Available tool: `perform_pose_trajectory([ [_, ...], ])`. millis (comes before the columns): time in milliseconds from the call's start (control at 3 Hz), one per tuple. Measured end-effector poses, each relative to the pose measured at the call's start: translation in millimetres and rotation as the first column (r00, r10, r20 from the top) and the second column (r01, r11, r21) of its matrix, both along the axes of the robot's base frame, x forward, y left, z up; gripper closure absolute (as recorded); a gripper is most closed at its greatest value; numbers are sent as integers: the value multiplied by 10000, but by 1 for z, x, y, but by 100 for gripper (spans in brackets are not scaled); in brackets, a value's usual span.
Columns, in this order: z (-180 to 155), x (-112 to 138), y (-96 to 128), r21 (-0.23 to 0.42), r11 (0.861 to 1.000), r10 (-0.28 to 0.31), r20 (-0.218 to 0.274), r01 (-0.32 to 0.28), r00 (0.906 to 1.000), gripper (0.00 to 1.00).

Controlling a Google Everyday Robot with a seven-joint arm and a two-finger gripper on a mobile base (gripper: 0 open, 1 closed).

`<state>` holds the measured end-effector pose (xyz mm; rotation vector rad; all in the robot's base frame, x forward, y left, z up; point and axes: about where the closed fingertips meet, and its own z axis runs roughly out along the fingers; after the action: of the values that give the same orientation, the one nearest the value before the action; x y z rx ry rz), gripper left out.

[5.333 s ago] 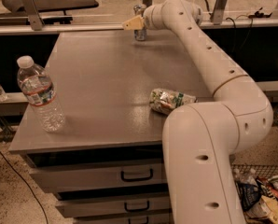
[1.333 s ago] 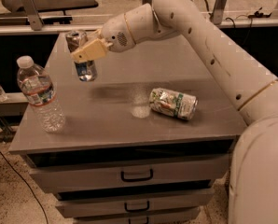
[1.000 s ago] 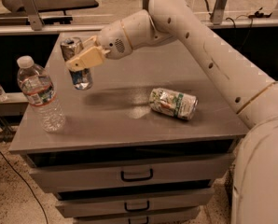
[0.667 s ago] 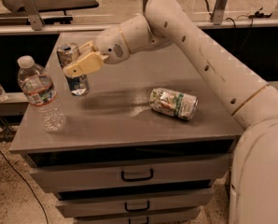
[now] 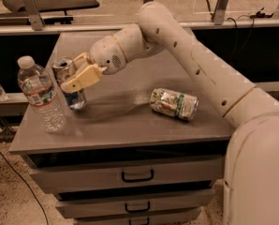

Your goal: Move redbull can near water bottle

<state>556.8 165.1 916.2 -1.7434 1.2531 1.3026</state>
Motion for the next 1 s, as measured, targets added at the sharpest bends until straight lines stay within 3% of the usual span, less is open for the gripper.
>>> perform_pose_trajectory([
  [333,-8,-9,1,-100,9979,647,223,-645,9977,63],
  [1000,-15,-15,1,-131,9933,1151,479,-1146,9922,17],
])
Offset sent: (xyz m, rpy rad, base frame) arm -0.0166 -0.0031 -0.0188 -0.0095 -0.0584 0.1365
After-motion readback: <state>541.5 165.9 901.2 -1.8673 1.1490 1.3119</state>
